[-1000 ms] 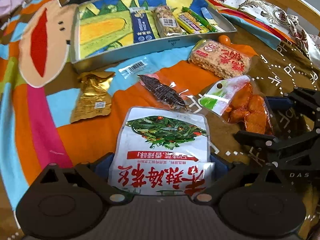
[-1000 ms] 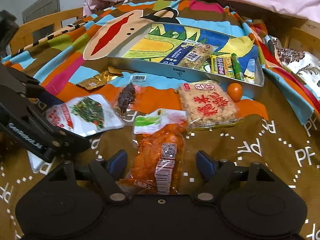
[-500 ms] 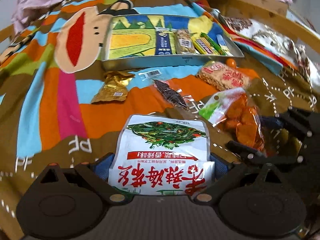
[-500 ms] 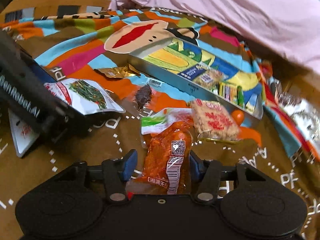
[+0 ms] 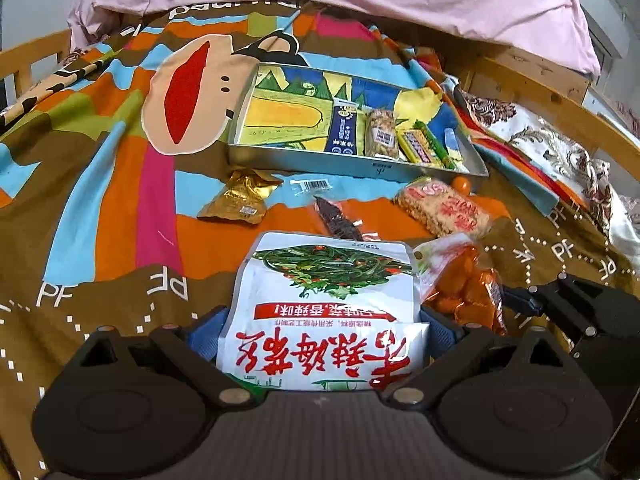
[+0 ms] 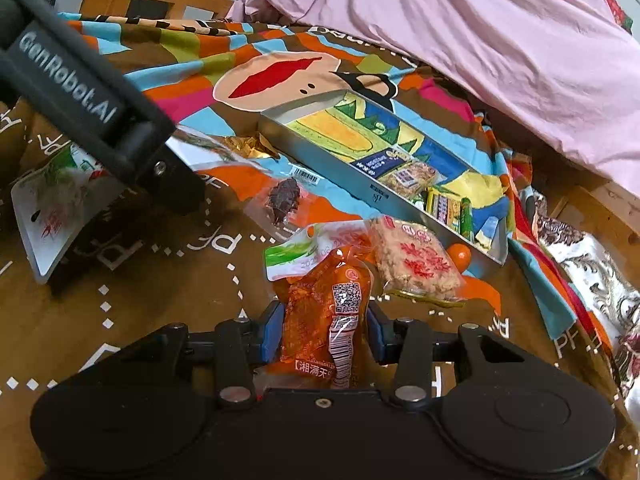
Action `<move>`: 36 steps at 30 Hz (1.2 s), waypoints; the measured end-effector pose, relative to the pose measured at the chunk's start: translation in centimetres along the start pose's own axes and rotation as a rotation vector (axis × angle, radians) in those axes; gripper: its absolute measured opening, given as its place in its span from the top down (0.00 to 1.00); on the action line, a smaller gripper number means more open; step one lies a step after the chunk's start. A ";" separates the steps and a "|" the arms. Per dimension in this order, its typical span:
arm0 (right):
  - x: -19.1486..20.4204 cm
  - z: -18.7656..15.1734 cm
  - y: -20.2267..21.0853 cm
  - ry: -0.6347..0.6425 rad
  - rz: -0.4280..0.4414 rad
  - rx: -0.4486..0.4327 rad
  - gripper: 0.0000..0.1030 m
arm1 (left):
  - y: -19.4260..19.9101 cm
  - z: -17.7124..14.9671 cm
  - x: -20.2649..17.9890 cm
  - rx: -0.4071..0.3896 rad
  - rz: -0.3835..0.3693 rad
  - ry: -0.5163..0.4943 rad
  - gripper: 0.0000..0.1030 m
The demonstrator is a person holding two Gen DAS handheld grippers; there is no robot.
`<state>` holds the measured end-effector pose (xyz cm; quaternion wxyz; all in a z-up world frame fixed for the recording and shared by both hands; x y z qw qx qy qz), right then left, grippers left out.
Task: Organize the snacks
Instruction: 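Lift the white bag with left tool while right tool lifts the orange sausage pack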
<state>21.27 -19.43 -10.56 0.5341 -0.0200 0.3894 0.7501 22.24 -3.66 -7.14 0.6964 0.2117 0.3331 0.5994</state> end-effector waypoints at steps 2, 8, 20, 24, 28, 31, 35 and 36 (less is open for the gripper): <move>0.0 0.0 0.0 0.005 -0.007 -0.006 0.56 | 0.1 0.0 0.1 -0.012 0.005 0.009 0.05; -0.2 0.1 0.0 0.005 -0.045 -0.029 0.56 | 0.6 0.2 0.6 -0.054 0.012 0.051 0.05; -3.0 1.8 2.9 -0.153 -0.098 -0.211 0.56 | 2.9 1.3 -0.9 -0.198 0.009 0.019 0.05; -4.0 2.3 3.8 -0.200 -0.102 -0.250 0.56 | 3.8 1.9 -1.3 -0.250 0.011 0.020 0.05; -5.3 2.9 4.6 -0.241 -0.121 -0.291 0.56 | 4.5 2.6 -1.8 -0.289 0.017 0.036 0.05; -6.3 3.3 5.1 -0.275 -0.134 -0.304 0.56 | 5.1 3.4 -2.3 -0.314 0.026 0.050 0.04; -8.0 3.9 5.2 -0.309 -0.117 -0.313 0.56 | 5.7 4.7 -2.7 -0.353 0.007 0.088 0.04; -8.5 4.1 5.2 -0.310 -0.111 -0.321 0.56 | 5.7 5.1 -2.8 -0.362 -0.001 0.096 0.04</move>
Point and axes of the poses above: each gripper's, at about its wrist camera, not at the fingertips, and y roughly against the way its jaws point, x to its left, z to its top, the point moved 1 cm from there along -y, roughly the way its jaws point, and after that the axes turned 5 degrees about y, right-handed, at the moved point
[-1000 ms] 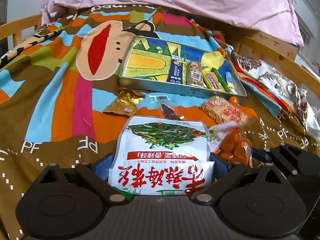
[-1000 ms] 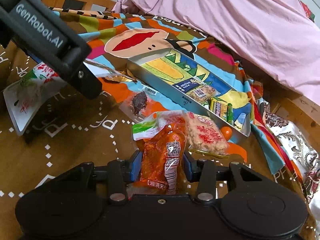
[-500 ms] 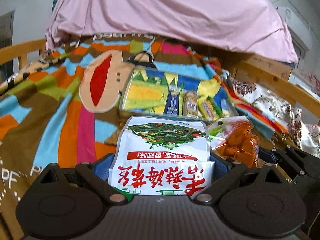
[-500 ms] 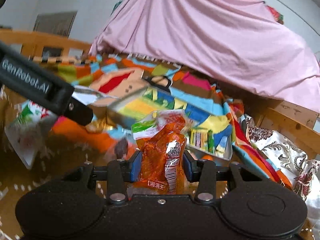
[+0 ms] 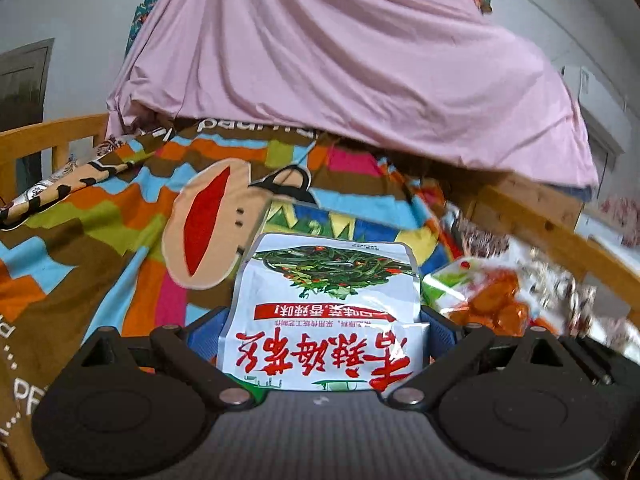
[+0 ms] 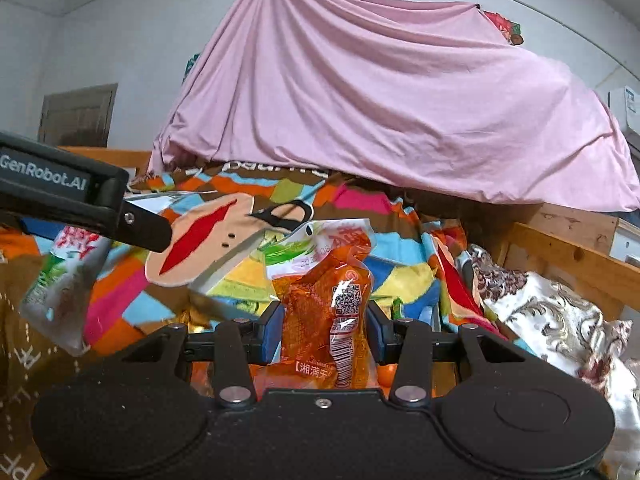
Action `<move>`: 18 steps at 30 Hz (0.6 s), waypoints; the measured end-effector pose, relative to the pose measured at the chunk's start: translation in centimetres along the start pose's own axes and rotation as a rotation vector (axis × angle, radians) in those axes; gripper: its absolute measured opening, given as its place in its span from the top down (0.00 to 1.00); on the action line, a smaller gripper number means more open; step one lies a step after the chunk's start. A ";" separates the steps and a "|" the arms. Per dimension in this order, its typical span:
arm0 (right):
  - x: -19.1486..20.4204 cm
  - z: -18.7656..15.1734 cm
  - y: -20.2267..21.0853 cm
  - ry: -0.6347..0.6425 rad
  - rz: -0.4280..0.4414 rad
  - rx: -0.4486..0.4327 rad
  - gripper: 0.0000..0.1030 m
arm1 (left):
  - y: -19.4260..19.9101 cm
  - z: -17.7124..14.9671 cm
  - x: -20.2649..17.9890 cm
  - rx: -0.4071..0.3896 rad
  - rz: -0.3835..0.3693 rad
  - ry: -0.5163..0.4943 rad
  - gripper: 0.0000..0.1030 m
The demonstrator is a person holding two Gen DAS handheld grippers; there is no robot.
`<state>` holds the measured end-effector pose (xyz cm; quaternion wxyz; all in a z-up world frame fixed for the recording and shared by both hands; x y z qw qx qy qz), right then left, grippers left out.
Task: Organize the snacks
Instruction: 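Lift the white bag with left tool while right tool lifts the orange sausage pack, then carry the white bag into the tray with left tool while right tool lowers the sausage pack there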
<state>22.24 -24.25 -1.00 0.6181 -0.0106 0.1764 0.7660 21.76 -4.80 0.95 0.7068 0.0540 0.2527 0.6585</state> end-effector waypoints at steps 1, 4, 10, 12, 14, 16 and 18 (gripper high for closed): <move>-0.4 0.4 -0.2 -0.003 0.004 -0.011 0.56 | -0.3 0.3 -0.2 -0.003 -0.006 0.003 0.04; -2.2 1.9 -1.4 -0.038 0.007 -0.042 0.56 | -1.7 1.5 -1.2 -0.011 -0.017 -0.011 0.04; -5.3 3.6 -4.7 -0.040 -0.027 -0.104 0.56 | -5.3 4.7 -2.5 -0.058 -0.051 0.021 0.04; -6.5 3.9 -6.2 -0.059 -0.038 -0.116 0.56 | -6.7 5.7 -2.9 -0.078 -0.050 0.000 0.04; -7.5 4.1 -7.8 -0.074 -0.049 -0.127 0.56 | -8.3 6.5 -3.4 -0.093 -0.037 -0.021 0.04; -8.6 4.0 -9.6 -0.097 -0.060 -0.138 0.56 | -10.1 7.3 -3.7 -0.097 -0.019 -0.031 0.04; -9.8 3.9 -11.4 -0.137 -0.070 -0.137 0.56 | -12.3 8.0 -3.7 -0.087 0.003 -0.021 0.04</move>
Point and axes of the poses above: each gripper's, at about its wrist camera, not at the fingertips, and y roughly against the way its jaws point, x to its left, z to its top, the point moved 1 cm from there along -y, roughly the way its jaws point, and after that the axes turned 5 degrees about y, right-handed, at the moved point
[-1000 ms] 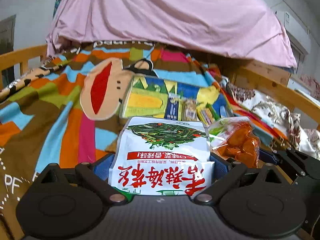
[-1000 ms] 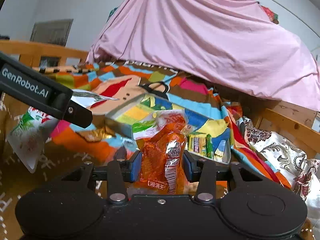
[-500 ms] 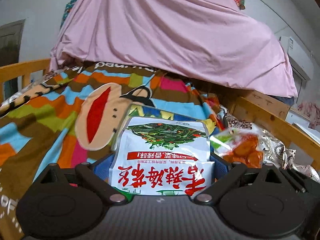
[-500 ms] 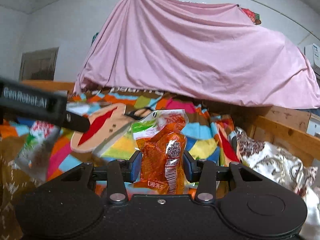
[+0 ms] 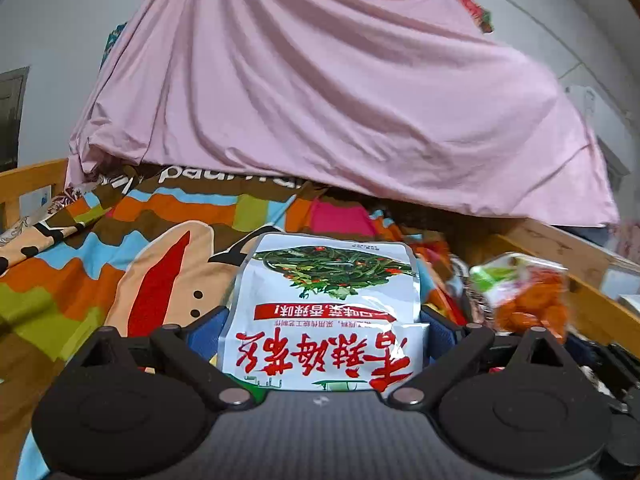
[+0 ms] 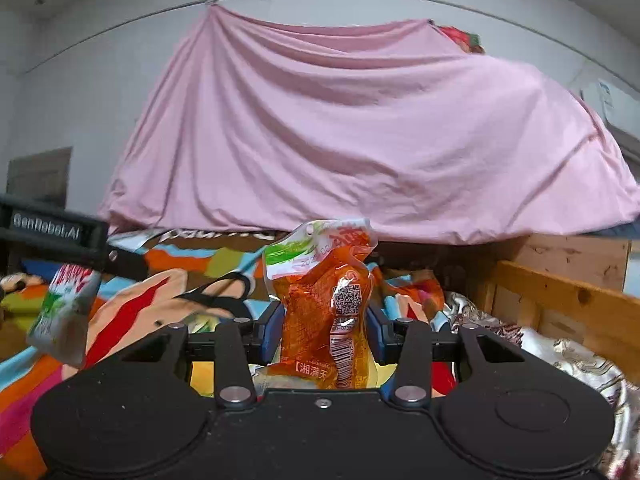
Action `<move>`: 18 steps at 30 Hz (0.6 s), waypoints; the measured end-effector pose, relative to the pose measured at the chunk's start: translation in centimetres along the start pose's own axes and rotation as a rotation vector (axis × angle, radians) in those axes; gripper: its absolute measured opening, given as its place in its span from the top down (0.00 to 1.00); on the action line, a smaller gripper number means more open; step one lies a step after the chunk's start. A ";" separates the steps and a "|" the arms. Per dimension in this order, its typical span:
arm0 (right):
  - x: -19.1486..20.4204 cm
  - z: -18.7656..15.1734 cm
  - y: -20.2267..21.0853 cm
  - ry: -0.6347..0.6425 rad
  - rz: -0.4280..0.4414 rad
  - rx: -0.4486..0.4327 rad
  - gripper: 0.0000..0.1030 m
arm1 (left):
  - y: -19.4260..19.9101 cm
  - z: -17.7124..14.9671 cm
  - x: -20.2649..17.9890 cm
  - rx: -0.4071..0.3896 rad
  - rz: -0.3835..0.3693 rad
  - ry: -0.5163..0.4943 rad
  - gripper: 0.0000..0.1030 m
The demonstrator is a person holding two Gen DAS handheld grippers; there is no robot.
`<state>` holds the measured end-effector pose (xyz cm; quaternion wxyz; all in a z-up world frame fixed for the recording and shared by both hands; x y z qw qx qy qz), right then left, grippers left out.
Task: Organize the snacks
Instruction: 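Carry the white bag into the tray with left tool while right tool lowers the sausage pack there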
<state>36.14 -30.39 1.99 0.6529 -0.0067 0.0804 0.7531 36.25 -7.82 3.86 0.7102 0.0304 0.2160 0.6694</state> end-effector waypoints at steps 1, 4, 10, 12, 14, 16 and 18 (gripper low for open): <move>-0.6 -0.2 -0.9 -0.025 -0.004 0.001 0.56 | -0.9 0.2 0.0 0.004 0.010 0.005 0.04; -2.0 -0.9 -3.4 -0.067 -0.015 0.003 0.56 | -4.2 0.3 0.1 0.022 0.040 0.021 0.04; -4.3 -3.9 -8.1 -0.148 -0.015 0.082 0.56 | -9.9 -1.1 -1.0 0.071 0.076 -0.026 0.04; -4.6 -5.1 -9.4 -0.135 -0.007 0.109 0.56 | -11.6 -1.7 -1.3 0.109 0.066 -0.032 0.04; -4.9 -6.2 -10.9 -0.144 0.008 0.151 0.56 | -13.0 -2.3 -1.4 0.132 0.059 -0.009 0.04; -5.2 -7.2 -12.0 -0.177 0.027 0.191 0.56 | -14.3 -2.9 -1.4 0.164 0.064 0.014 0.04; -5.1 -8.0 -12.9 -0.178 0.039 0.236 0.56 | -15.3 -3.6 -1.5 0.184 0.083 0.012 0.04</move>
Point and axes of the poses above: each gripper's, at about its wrist camera, not at the fingertips, and y roughly against the way its jaws point, x to its left, z to its top, the point moved 1 cm from there along -y, roughly the way its jaws point, and after that the axes turned 5 degrees about y, right-handed, at the moved point
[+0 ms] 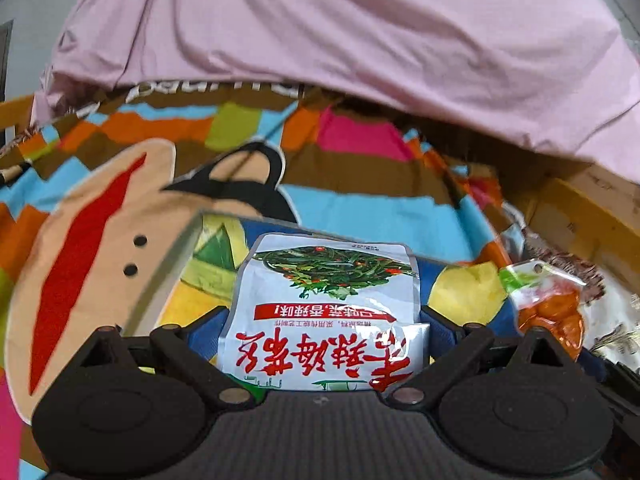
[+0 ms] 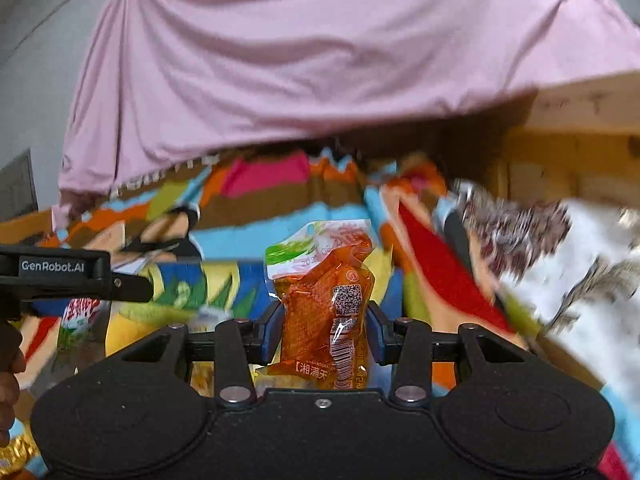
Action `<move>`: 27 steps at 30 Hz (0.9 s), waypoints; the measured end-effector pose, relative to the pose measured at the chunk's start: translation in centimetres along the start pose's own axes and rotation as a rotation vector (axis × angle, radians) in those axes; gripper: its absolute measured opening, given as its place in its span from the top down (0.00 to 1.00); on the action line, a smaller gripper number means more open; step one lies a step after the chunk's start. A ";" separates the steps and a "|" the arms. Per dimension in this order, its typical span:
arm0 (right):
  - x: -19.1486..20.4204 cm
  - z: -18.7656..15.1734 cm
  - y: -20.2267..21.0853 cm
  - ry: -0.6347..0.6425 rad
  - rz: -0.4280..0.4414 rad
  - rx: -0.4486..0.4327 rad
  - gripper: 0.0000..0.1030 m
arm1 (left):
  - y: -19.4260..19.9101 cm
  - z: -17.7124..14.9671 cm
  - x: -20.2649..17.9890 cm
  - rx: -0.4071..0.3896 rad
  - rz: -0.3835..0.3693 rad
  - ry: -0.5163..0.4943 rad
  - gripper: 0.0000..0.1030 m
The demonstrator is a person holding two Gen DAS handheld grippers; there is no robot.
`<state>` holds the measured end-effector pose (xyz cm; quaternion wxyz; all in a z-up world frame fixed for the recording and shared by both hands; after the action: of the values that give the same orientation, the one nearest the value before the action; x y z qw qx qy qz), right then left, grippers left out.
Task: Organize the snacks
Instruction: 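Carry the white bag into the tray with left tool while right tool lowers the sausage pack there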
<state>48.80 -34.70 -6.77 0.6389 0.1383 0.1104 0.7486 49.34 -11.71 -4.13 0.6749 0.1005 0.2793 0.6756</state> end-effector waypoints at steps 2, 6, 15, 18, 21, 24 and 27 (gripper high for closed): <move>0.1 -0.5 -0.7 0.001 0.013 0.033 0.56 | -0.7 -0.5 -0.2 0.008 0.022 -0.018 0.04; 0.6 -1.1 -1.7 0.000 0.030 0.085 0.56 | -1.8 -1.2 -0.7 0.029 0.067 -0.069 0.04; 1.1 -1.7 -2.4 -0.013 0.059 0.120 0.53 | -3.4 -2.2 -0.6 0.080 0.115 -0.065 0.04; 1.2 -1.8 -2.5 -0.012 0.061 0.127 0.52 | -3.7 -2.4 -0.6 0.086 0.123 -0.066 0.04; 1.1 -1.8 -2.5 -0.024 0.067 0.124 0.51 | -3.9 -2.6 -0.6 0.100 0.127 -0.070 0.04; 1.2 -1.7 -2.5 -0.020 0.070 0.123 0.49 | -4.1 -2.8 -0.3 0.132 0.120 -0.054 0.04; 1.1 -1.6 -2.3 -0.022 0.069 0.120 0.43 | -4.0 -2.9 0.4 0.143 0.121 0.001 0.02</move>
<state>50.21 -33.18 -9.04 0.6046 0.1882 0.1433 0.7606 51.29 -12.33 -8.66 0.6237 0.1648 0.3207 0.6936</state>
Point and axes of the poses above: each gripper's, at about its wrist camera, not at the fingertips, and y roughly against the way its jaws point, x to its left, z to its top, the point moved 1 cm from there along -y, roughly the way its jaws point, and after that the axes turned 5 degrees about y, right-handed, at the moved point
